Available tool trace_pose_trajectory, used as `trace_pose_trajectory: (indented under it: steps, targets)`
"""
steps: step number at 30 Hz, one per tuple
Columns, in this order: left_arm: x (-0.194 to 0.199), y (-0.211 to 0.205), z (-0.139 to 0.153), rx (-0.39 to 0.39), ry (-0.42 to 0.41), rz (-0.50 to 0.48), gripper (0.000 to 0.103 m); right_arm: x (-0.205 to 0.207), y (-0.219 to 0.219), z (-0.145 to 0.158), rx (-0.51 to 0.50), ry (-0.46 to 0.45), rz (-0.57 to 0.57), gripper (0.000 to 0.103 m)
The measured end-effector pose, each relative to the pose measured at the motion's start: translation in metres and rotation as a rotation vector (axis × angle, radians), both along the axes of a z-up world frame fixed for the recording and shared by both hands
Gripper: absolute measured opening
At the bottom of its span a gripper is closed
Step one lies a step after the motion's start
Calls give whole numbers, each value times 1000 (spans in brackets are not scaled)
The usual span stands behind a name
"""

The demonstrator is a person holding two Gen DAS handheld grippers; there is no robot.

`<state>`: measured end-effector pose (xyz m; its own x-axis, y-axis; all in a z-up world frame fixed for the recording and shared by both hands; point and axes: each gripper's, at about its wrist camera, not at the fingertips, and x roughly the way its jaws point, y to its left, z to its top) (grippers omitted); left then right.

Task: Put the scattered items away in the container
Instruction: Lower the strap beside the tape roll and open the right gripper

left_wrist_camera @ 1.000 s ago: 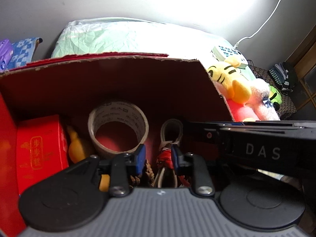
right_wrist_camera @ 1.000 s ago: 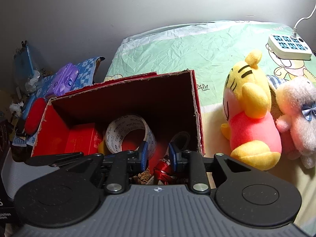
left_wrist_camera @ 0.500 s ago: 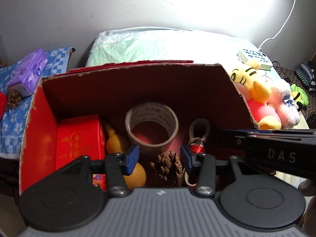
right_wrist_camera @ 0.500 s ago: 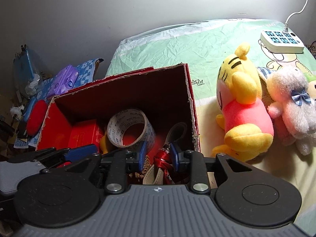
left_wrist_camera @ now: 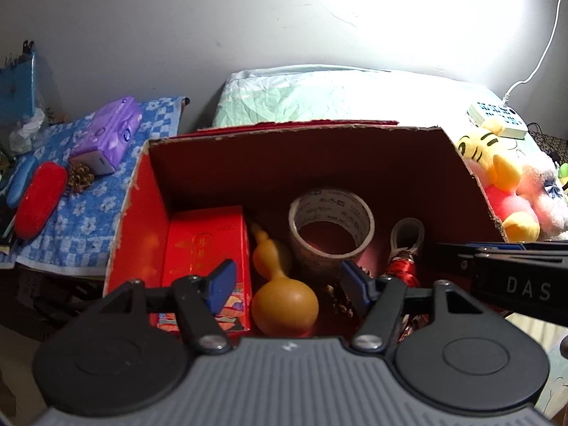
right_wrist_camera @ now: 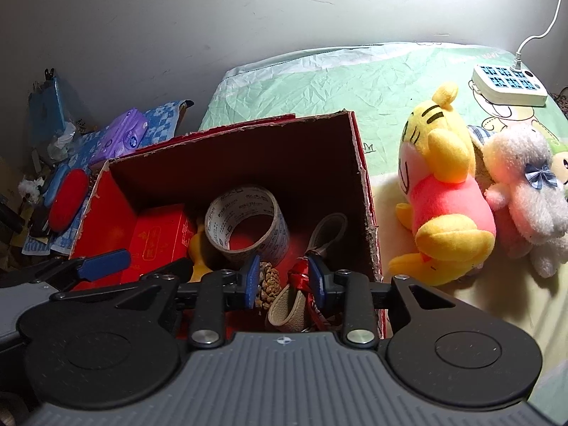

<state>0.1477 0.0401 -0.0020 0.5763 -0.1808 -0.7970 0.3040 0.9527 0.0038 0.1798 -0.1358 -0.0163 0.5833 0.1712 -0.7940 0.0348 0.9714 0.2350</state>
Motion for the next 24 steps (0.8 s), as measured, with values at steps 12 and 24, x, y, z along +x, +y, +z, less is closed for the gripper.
trace_pose_trajectory:
  steps: [12, 24]
  targets:
    - [-4, 5, -2, 64, -14, 66, 85, -2, 6, -6, -21, 0, -10, 45]
    - [-11, 8, -12, 108, -15, 94, 81, -12, 1, -15, -6, -45, -65, 44]
